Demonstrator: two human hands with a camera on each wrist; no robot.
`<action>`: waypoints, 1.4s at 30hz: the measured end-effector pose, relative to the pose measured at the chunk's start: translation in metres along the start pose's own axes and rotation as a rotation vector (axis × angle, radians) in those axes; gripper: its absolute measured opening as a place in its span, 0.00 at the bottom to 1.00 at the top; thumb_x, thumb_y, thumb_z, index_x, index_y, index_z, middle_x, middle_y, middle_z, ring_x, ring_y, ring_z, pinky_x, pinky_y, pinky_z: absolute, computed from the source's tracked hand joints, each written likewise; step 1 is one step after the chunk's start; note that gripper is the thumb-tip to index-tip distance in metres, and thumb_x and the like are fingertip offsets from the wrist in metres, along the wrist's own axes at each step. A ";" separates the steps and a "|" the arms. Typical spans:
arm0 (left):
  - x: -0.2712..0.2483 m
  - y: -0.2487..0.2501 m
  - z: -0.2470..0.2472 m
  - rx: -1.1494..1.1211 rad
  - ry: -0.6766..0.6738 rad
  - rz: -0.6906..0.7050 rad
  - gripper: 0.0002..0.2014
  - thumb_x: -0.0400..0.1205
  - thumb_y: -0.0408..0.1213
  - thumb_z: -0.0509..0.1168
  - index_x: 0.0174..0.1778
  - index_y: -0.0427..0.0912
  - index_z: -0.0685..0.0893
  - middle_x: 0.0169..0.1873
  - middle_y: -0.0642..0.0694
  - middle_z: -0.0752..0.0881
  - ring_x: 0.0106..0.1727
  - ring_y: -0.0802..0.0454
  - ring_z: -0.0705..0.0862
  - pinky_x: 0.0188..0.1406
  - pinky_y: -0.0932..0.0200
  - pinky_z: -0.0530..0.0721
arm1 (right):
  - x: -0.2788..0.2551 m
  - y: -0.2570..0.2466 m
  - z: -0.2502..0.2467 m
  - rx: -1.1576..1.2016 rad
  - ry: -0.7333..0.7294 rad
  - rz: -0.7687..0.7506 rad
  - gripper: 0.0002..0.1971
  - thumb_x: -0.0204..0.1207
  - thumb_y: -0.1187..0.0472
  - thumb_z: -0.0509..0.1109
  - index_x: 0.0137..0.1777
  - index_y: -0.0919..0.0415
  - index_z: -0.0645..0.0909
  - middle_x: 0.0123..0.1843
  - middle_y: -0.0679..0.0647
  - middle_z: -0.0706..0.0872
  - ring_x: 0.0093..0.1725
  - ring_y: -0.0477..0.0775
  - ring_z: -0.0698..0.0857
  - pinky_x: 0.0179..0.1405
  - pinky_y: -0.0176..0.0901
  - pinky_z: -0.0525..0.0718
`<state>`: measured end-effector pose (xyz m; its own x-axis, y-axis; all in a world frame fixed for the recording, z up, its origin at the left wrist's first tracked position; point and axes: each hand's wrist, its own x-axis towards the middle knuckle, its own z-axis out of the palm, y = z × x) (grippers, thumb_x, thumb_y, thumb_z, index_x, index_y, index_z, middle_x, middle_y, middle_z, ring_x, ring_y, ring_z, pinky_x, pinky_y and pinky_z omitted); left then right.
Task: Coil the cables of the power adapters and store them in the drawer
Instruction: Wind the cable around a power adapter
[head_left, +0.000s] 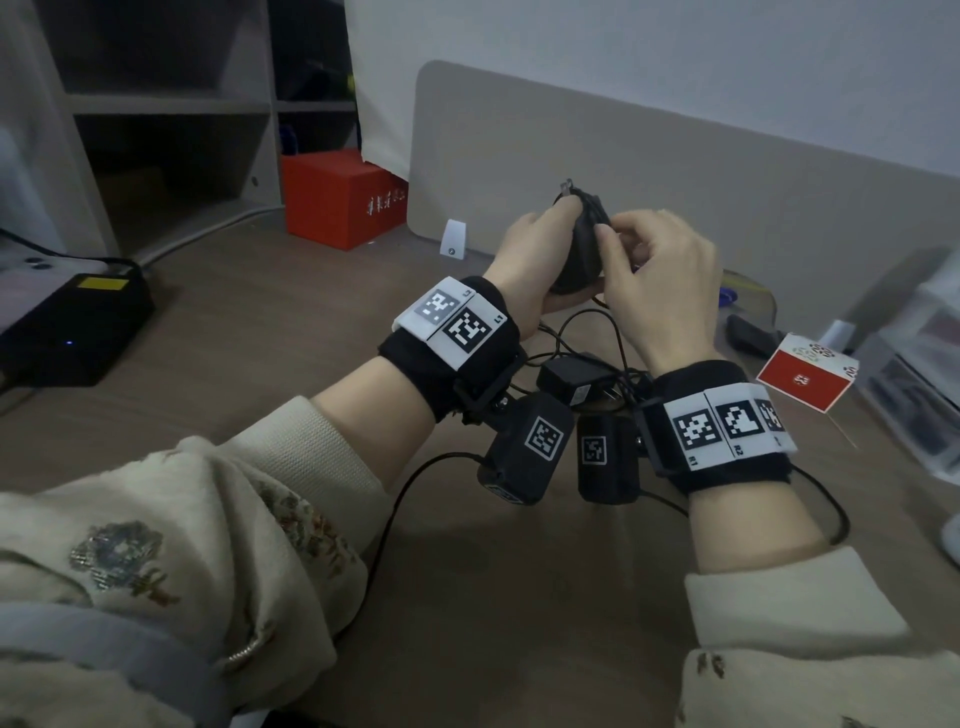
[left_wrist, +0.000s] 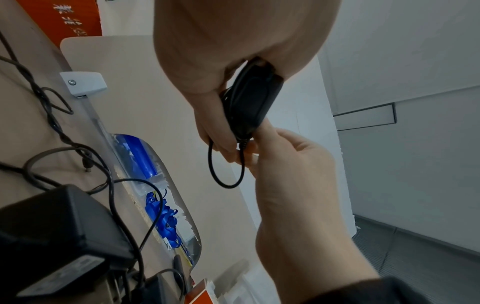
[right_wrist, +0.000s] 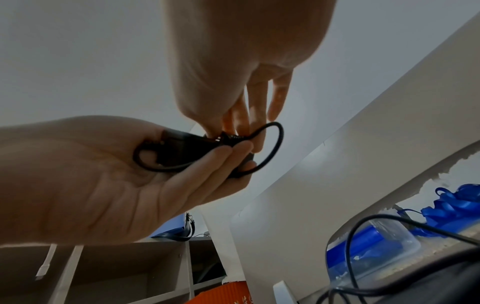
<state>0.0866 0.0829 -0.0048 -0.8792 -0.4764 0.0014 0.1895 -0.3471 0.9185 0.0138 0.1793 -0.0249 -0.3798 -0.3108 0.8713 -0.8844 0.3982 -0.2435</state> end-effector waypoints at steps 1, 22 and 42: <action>0.000 0.000 0.001 0.014 0.004 0.012 0.10 0.87 0.40 0.58 0.53 0.40 0.82 0.58 0.35 0.86 0.50 0.44 0.87 0.41 0.52 0.92 | 0.000 0.000 0.000 -0.007 0.001 -0.003 0.13 0.80 0.52 0.65 0.49 0.60 0.86 0.43 0.55 0.87 0.42 0.58 0.85 0.42 0.57 0.81; 0.001 -0.002 0.004 0.077 -0.032 0.041 0.18 0.87 0.42 0.57 0.69 0.36 0.77 0.63 0.34 0.82 0.50 0.43 0.89 0.44 0.46 0.92 | -0.002 -0.009 0.007 0.463 -0.058 0.405 0.06 0.77 0.51 0.63 0.41 0.39 0.80 0.51 0.47 0.79 0.61 0.61 0.79 0.62 0.64 0.80; -0.009 0.006 0.006 -0.027 -0.075 -0.012 0.16 0.89 0.42 0.57 0.67 0.36 0.77 0.64 0.30 0.80 0.52 0.36 0.87 0.29 0.54 0.90 | -0.001 -0.007 0.001 0.904 0.105 0.482 0.08 0.79 0.67 0.71 0.53 0.55 0.81 0.40 0.45 0.88 0.42 0.47 0.85 0.29 0.37 0.82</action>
<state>0.0931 0.0903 0.0033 -0.9115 -0.4108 0.0208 0.1896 -0.3749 0.9075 0.0203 0.1753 -0.0244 -0.7611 -0.1960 0.6184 -0.5343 -0.3510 -0.7689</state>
